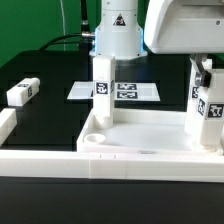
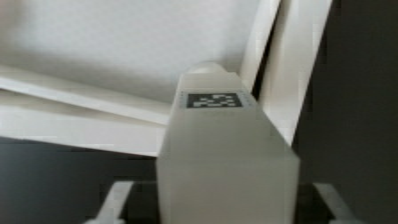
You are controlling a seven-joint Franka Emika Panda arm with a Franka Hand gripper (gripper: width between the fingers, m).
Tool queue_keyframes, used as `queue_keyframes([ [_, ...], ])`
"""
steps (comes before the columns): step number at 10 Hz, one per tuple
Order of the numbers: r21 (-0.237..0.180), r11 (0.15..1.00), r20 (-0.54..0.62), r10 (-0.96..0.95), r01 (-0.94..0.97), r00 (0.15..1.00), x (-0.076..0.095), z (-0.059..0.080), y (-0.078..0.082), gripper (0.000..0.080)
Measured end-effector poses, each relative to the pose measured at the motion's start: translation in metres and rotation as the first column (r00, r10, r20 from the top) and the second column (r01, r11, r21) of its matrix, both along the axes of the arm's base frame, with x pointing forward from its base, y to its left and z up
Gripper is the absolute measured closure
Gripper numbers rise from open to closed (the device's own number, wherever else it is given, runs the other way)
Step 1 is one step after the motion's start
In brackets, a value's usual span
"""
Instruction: Assemble desk
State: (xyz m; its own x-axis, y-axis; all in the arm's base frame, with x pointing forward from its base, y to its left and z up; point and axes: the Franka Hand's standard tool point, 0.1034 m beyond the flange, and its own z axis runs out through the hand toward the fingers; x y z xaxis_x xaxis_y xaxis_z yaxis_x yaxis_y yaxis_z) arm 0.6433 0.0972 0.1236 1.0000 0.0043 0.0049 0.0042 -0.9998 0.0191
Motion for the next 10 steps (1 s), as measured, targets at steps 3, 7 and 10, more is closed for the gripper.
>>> queue_keyframes([
  [3, 0.008, 0.972, 0.001, -0.234, 0.234, 0.972, -0.0007, -0.0007, 0.0000, 0.0505],
  [7, 0.027, 0.827, -0.012, -0.561, 0.561, 0.828, -0.0016, -0.0021, -0.0002, 0.0505],
  [10, 0.039, 0.698, -0.018, -0.715, 0.715, 0.699, -0.0010, -0.0027, -0.0008, 0.0505],
])
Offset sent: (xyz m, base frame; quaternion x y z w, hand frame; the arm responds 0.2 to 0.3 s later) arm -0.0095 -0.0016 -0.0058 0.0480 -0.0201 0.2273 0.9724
